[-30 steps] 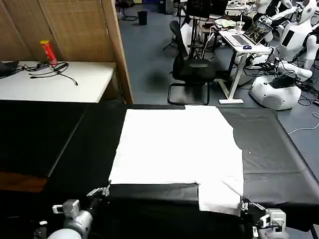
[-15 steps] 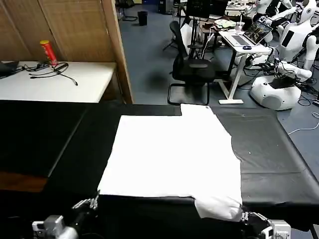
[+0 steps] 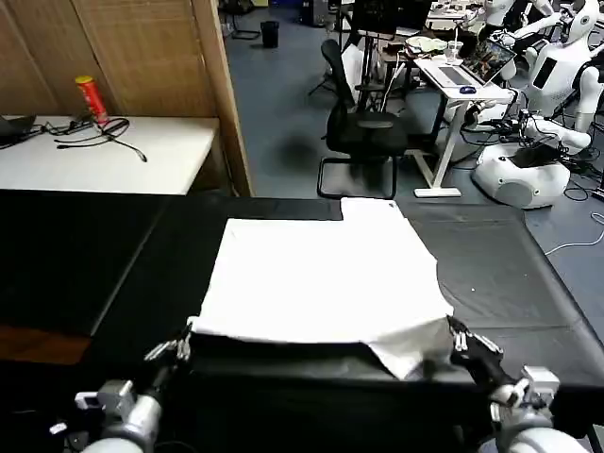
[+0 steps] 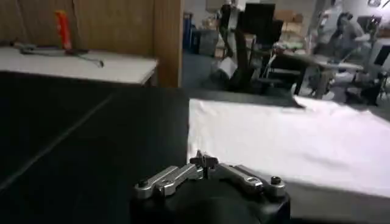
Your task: Fold and organize the clothes.
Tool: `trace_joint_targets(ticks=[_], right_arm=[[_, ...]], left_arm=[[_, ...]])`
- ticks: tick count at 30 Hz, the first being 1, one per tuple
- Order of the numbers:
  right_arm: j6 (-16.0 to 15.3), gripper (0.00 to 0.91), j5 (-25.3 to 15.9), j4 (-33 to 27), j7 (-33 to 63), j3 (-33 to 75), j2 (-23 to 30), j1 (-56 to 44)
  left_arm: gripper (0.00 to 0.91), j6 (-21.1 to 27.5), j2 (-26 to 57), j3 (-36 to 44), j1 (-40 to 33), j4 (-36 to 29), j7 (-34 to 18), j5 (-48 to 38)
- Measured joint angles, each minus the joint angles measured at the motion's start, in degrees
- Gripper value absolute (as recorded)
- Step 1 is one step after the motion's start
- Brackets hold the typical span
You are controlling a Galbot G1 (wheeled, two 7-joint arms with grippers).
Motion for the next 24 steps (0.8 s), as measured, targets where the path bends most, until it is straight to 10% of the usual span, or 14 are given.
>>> trace_joint_targets(ticks=[18, 19, 24], right_arm=[[3.7, 0.0, -3.4, -17.9, -3.8, -7.0, 0.7, 13.7], [3.8, 0.878, -3.2, -18.2, -3.9, -7.2, 0.8, 13.9], [5.0, 0.878, -3.6, -17.9, -5.5, -6.7, 0.5, 13.2]], left_arm=[[0.02, -2.5, 2.6, 3.4, -12.4, 13.9, 1.3, 0.5], [0.878, -2.5, 2.6, 3.5, -12.8, 14.4, 1.2, 0.5], [0.878, -2.5, 2.5, 3.8, -14.5, 16.5, 1.0, 0.4]])
